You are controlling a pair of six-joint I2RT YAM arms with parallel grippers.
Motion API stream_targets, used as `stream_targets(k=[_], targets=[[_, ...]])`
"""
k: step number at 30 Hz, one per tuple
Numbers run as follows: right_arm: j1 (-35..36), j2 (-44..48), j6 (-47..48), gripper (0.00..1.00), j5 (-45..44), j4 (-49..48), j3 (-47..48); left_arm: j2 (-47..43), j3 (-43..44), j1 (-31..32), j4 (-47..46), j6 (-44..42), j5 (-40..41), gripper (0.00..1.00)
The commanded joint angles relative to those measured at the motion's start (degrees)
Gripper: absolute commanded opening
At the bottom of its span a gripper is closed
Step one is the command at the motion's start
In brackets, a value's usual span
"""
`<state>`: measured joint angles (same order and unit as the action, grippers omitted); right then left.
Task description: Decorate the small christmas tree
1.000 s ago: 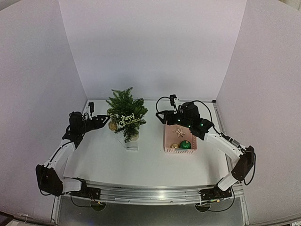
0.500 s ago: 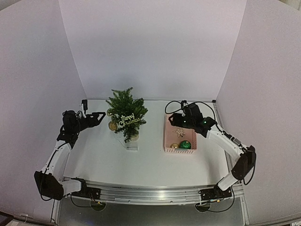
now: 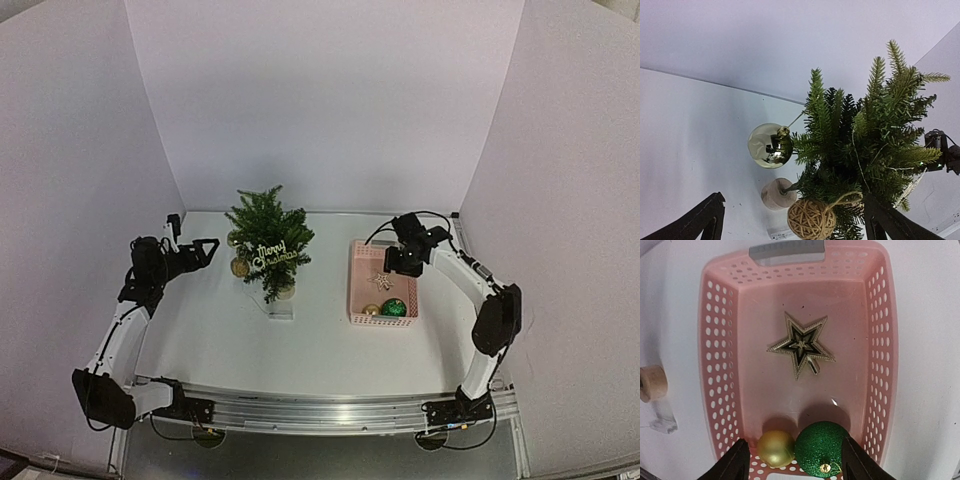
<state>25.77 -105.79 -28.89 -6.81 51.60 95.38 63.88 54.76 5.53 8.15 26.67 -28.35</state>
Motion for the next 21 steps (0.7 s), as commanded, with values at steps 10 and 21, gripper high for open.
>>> stream_targets(k=[10,21], targets=[[0.4,-1.6,4.1,0.38,7.4,26.2,7.3,3.2,0.9,-1.1,-3.6,0.5,0.7,0.98],[0.3,6.1,9.3,0.33,12.4,15.2,-6.3,5.0,3.6,-1.0,-1.1,-2.2,-1.4,0.98]])
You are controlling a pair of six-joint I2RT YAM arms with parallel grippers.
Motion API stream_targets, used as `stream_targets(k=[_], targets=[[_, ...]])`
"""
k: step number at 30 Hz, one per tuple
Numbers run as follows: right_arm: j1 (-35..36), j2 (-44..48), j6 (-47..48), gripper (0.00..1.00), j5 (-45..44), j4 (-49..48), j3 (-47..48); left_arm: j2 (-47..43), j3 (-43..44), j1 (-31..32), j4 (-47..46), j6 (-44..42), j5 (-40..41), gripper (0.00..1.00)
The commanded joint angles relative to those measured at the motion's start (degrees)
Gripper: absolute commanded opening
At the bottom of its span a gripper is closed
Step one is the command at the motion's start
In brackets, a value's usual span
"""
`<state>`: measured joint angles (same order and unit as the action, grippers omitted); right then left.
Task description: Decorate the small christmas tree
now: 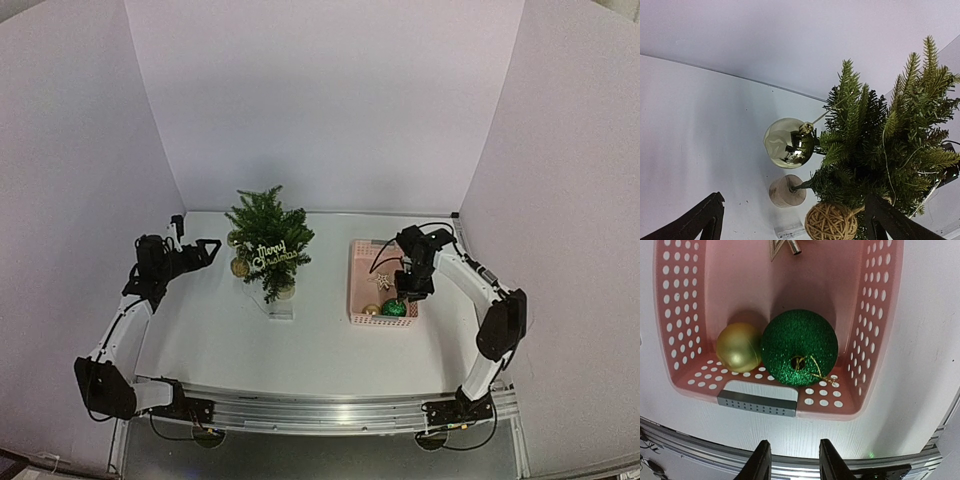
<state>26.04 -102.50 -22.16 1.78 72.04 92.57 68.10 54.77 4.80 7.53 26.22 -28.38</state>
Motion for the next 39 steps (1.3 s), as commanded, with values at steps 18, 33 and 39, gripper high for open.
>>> stream_targets(k=[18,33,39], targets=[[0.2,2.0,15.4,0.25,-4.0,-16.9,-10.7,2.6,6.1,-0.3,1.3,-2.1,-4.2,0.98],[0.2,-0.3,17.1,0.22,-3.4,-17.5,-12.2,5.4,7.8,-0.4,1.1,-1.3,-5.5,0.99],[0.2,-2.3,17.8,0.21,-3.0,-17.5,-10.9,5.7,7.8,-0.3,0.8,-1.3,-5.6,0.99]])
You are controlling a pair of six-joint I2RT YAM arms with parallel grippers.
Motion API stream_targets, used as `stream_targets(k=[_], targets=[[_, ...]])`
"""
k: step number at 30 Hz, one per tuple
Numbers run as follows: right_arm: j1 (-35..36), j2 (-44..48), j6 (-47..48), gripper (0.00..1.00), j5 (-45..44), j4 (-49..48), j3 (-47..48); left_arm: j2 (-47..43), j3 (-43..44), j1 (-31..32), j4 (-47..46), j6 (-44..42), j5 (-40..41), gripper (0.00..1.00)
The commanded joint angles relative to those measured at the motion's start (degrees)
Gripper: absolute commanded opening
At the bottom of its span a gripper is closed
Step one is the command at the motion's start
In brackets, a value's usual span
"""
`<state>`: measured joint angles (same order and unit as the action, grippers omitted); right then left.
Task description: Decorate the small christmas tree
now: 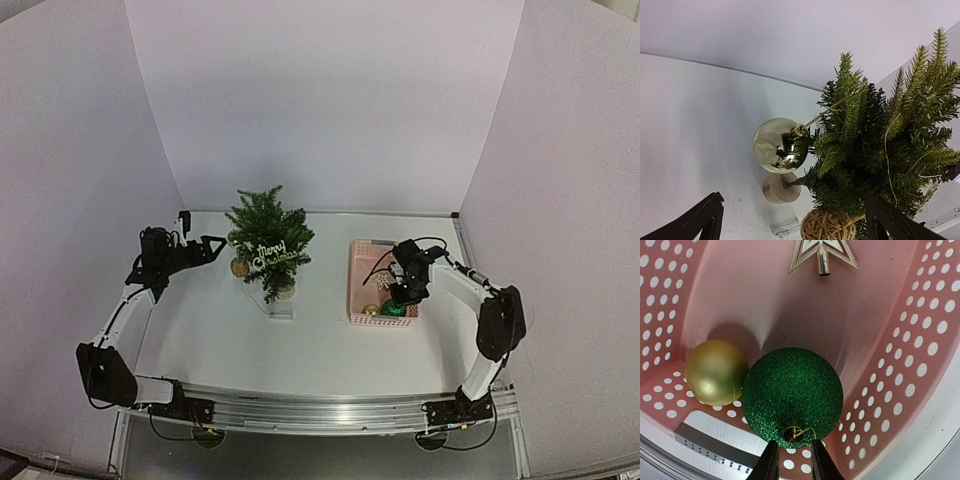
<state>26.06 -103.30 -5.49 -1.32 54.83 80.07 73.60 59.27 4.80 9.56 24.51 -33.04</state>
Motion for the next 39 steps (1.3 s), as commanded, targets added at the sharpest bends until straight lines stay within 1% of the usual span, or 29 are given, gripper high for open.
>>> stream_targets(k=[1,7,12,14,20,29,39], targets=[[0.2,-1.9,1.2,0.21,0.2,-0.4,1.7,0.1,3.3,-0.3,-1.1,0.4,-0.9,0.99],[0.2,-2.6,0.9,0.17,0.0,-0.5,2.3,0.2,3.4,-0.3,-1.1,0.4,-1.3,0.99],[0.2,-2.9,1.0,0.03,0.1,-0.6,2.7,0.4,3.4,-0.3,-1.2,0.4,-1.6,0.99],[0.2,-2.9,1.1,0.0,0.1,-0.5,2.8,0.4,3.5,-0.3,-1.3,0.4,-1.7,0.99],[0.1,-2.3,0.9,0.0,0.3,-0.4,4.3,0.3,3.4,-0.3,-1.3,0.7,-2.1,0.99],[0.1,1.0,0.3,0.0,0.9,-0.4,7.0,0.4,3.6,-0.3,-1.9,0.6,-3.0,0.99],[0.1,2.8,-0.7,0.0,3.5,-0.3,8.4,0.2,3.6,-0.3,-2.6,-0.5,-4.0,0.98]])
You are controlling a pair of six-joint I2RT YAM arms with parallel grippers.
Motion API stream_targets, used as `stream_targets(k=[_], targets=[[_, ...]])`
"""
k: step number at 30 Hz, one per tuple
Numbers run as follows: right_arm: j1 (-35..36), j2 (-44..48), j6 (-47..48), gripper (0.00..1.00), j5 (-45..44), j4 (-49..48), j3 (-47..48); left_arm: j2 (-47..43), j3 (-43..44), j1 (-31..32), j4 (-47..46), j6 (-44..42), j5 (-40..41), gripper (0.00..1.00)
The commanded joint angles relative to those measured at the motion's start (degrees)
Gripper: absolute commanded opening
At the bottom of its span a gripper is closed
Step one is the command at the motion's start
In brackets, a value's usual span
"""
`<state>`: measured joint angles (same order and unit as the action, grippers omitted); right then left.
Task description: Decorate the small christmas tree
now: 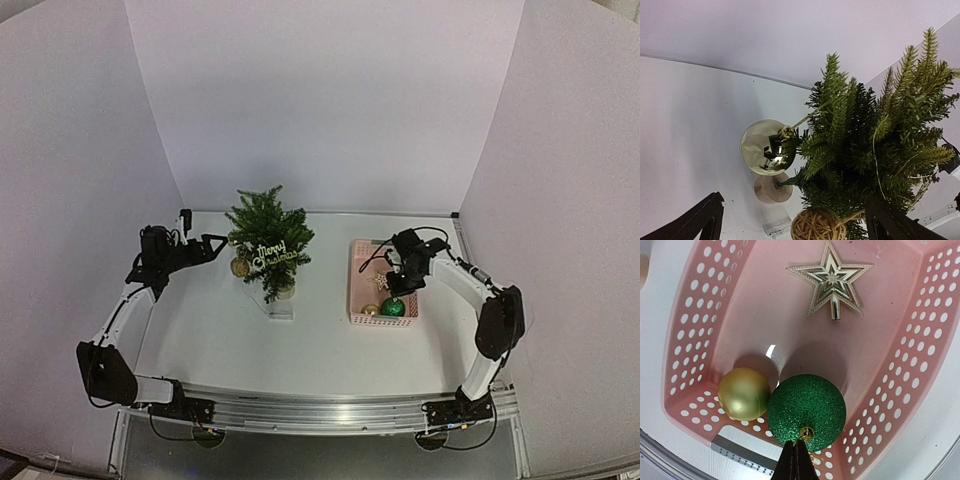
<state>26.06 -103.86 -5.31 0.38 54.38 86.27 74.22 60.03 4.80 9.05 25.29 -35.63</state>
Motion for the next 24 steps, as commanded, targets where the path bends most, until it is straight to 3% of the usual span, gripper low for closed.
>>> stream_targets(k=[1,24], targets=[[0.1,3.6,-1.0,0.0,2.1,0.2,2.2,-0.5,2.8,-0.3,-2.2,-1.7,-1.6,0.98],[2.1,11.9,-1.3,0.0,7.5,1.0,5.2,-7.0,3.5,-0.3,-4.0,-17.7,-6.8,0.96]])
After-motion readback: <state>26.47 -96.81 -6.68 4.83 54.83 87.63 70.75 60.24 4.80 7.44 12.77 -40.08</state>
